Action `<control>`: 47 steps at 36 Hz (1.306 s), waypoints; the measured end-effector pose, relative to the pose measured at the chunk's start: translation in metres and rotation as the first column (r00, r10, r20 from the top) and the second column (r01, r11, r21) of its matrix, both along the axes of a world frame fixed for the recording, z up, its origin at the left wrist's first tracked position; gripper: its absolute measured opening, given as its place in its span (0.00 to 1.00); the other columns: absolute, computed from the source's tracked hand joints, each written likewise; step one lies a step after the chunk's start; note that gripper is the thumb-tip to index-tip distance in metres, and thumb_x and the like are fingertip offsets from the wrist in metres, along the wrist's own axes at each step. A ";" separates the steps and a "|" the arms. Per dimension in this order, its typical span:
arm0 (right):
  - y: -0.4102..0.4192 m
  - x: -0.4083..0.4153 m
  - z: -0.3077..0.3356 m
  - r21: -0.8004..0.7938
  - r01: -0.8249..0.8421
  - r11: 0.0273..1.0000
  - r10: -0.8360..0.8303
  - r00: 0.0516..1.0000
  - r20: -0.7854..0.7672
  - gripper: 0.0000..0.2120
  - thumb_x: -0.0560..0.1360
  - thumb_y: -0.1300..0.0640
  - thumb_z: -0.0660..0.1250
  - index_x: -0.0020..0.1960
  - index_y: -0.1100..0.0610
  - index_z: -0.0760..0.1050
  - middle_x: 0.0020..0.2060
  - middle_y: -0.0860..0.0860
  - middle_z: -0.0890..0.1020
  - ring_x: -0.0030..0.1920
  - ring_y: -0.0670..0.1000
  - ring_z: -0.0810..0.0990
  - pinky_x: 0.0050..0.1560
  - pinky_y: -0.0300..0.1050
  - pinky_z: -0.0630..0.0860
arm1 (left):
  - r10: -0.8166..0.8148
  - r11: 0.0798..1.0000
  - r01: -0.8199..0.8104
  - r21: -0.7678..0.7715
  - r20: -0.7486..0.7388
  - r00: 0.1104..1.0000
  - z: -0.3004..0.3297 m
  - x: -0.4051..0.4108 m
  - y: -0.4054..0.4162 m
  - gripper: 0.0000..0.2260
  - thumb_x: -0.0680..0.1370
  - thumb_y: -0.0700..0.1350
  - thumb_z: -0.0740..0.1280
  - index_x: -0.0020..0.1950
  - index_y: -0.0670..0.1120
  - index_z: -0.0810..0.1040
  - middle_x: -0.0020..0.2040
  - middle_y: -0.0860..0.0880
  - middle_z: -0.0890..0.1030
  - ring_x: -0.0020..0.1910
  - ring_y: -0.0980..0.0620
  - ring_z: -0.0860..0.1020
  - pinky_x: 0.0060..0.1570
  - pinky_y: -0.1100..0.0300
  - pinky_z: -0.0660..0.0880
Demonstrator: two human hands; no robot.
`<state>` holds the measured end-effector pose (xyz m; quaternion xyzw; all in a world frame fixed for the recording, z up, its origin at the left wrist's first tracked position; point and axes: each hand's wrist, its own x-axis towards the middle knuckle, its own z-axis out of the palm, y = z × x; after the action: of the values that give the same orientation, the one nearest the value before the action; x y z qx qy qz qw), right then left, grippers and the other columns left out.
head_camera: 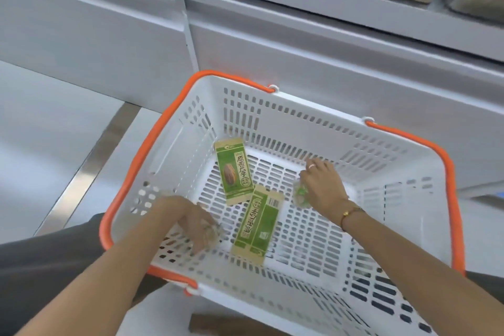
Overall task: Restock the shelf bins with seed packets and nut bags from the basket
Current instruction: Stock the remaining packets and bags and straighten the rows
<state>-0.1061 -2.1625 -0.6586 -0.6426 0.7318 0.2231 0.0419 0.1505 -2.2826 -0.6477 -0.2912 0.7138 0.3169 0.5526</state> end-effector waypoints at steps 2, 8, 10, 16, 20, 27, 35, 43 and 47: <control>0.009 -0.005 0.004 0.031 0.085 0.996 -0.089 0.986 0.144 0.16 0.69 0.51 0.74 0.53 0.55 0.75 0.50 0.53 0.79 0.52 0.55 0.75 0.49 0.47 0.71 | -0.017 0.999 0.016 -0.041 -0.024 1.000 -0.002 0.000 0.003 0.40 0.70 0.47 0.74 0.76 0.56 0.56 0.77 0.51 0.54 0.74 0.47 0.58 0.70 0.49 0.62; 0.035 -0.017 0.023 0.199 0.301 0.933 -0.358 0.835 0.417 0.10 0.74 0.53 0.67 0.53 0.51 0.70 0.52 0.50 0.80 0.46 0.52 0.77 0.39 0.43 0.68 | -0.066 0.981 0.041 -0.189 -0.128 0.990 -0.002 0.000 0.012 0.35 0.67 0.44 0.76 0.71 0.57 0.68 0.73 0.53 0.63 0.70 0.47 0.66 0.67 0.48 0.67; 0.040 -0.019 0.032 0.224 0.328 0.918 -0.396 0.790 0.467 0.11 0.73 0.52 0.68 0.54 0.50 0.71 0.53 0.51 0.79 0.45 0.51 0.75 0.39 0.43 0.67 | -0.033 0.972 -0.011 -0.234 -0.182 0.983 0.002 0.004 0.009 0.27 0.70 0.43 0.73 0.68 0.55 0.72 0.69 0.55 0.68 0.67 0.50 0.70 0.66 0.52 0.68; 0.044 -0.018 0.052 0.167 0.408 0.898 -0.418 0.669 0.615 0.15 0.71 0.50 0.72 0.55 0.49 0.73 0.44 0.43 0.75 0.47 0.51 0.75 0.40 0.42 0.70 | 0.100 0.927 -0.224 -0.301 -0.378 0.921 0.003 0.033 0.011 0.14 0.77 0.43 0.67 0.62 0.52 0.75 0.63 0.55 0.76 0.61 0.56 0.74 0.60 0.65 0.68; 0.040 -0.009 0.068 0.206 0.520 0.829 -0.461 0.427 0.778 0.21 0.68 0.53 0.76 0.57 0.52 0.72 0.45 0.45 0.76 0.48 0.49 0.77 0.46 0.43 0.76 | 0.151 0.886 -0.334 -0.321 -0.482 0.863 0.007 0.023 0.011 0.11 0.79 0.47 0.64 0.60 0.50 0.76 0.60 0.53 0.77 0.58 0.53 0.75 0.57 0.62 0.70; 0.027 -0.009 0.120 0.339 0.453 0.824 -0.448 0.157 0.880 0.13 0.68 0.49 0.76 0.52 0.50 0.81 0.52 0.43 0.80 0.51 0.43 0.80 0.42 0.33 0.77 | 0.714 0.655 -0.685 0.320 -0.560 0.421 0.075 -0.018 -0.005 0.12 0.79 0.49 0.64 0.59 0.46 0.78 0.54 0.49 0.81 0.51 0.52 0.80 0.44 0.68 0.74; 0.027 -0.017 0.185 0.198 0.517 0.833 -0.263 0.055 0.963 0.15 0.70 0.59 0.74 0.56 0.54 0.80 0.49 0.48 0.85 0.48 0.44 0.84 0.44 0.29 0.75 | 0.819 0.546 -0.599 0.586 -0.523 0.235 0.131 -0.056 -0.007 0.21 0.72 0.58 0.64 0.63 0.52 0.74 0.58 0.52 0.81 0.55 0.53 0.78 0.55 0.58 0.71; 0.045 -0.037 0.243 0.078 0.576 0.814 -0.190 0.136 0.972 0.19 0.66 0.57 0.78 0.55 0.53 0.79 0.43 0.49 0.86 0.47 0.47 0.84 0.51 0.41 0.77 | 0.673 0.685 -0.574 0.448 -0.690 0.265 0.176 -0.089 0.013 0.30 0.68 0.62 0.71 0.67 0.58 0.66 0.63 0.55 0.74 0.60 0.55 0.75 0.58 0.59 0.71; 0.054 -0.051 0.278 -0.031 0.604 0.796 -0.139 0.234 0.962 0.19 0.62 0.52 0.79 0.50 0.56 0.79 0.42 0.49 0.85 0.45 0.44 0.82 0.50 0.36 0.74 | 0.627 0.715 -0.567 0.410 -0.734 0.260 0.200 -0.103 0.012 0.21 0.71 0.61 0.71 0.61 0.57 0.75 0.49 0.58 0.80 0.43 0.61 0.76 0.40 0.63 0.69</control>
<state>-0.1575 -2.1087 -0.3801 -0.4433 0.7342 -0.3559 0.3712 0.0473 -2.2706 -0.4474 -0.3306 0.7106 0.6209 -0.0131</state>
